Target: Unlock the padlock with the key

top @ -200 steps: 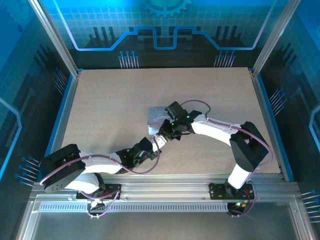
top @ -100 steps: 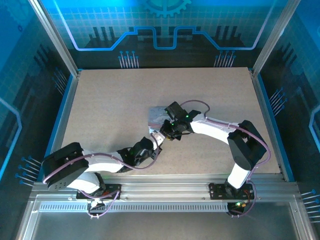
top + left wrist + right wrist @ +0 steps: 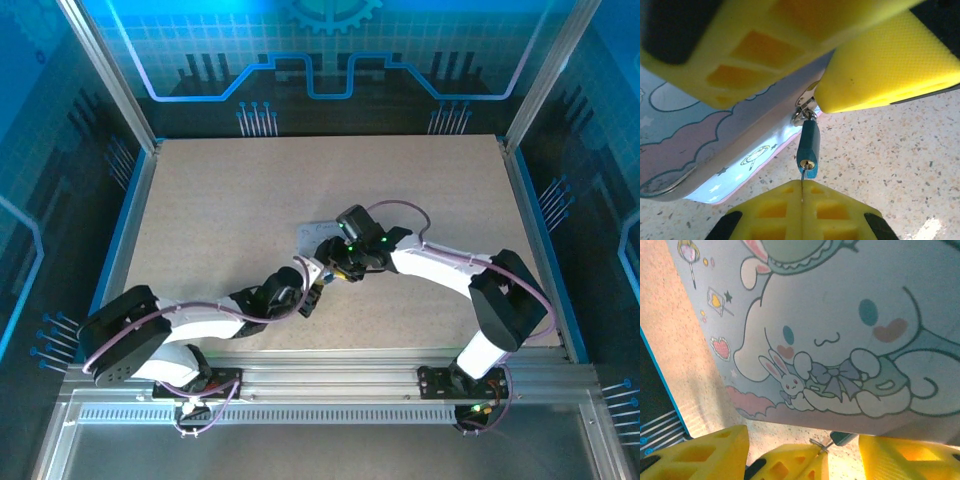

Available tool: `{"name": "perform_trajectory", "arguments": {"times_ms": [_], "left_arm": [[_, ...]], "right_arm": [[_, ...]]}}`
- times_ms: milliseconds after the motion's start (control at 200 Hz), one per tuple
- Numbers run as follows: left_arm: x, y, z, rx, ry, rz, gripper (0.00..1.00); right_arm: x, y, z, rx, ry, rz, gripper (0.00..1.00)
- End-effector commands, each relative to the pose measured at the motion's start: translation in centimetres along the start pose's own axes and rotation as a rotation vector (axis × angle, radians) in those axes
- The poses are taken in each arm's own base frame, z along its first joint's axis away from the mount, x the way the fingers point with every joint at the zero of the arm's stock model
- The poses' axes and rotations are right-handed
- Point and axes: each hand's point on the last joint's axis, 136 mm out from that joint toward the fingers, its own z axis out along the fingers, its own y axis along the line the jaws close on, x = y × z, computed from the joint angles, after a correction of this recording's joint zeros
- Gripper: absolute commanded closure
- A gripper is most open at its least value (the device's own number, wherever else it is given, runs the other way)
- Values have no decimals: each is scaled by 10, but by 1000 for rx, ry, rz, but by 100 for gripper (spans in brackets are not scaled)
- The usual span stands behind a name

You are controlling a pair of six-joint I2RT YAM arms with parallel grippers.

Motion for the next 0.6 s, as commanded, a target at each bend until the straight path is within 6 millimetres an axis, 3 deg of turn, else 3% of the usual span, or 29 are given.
{"name": "perform_trajectory", "arguments": {"times_ms": [0, 315, 360, 595], "left_arm": [[-7, -4, 6, 36, 19, -55, 100], [-10, 1, 8, 42, 69, -219, 100], [-10, 0, 8, 44, 73, -251, 100], [-9, -2, 10, 51, 92, -479, 100]], "right_arm": [[2, -1, -3, -18, -15, 7, 41], [2, -19, -19, -21, -116, 71, 45], [7, -31, -15, -3, -108, 87, 45], [20, -40, -5, -17, -104, 146, 49]]}}
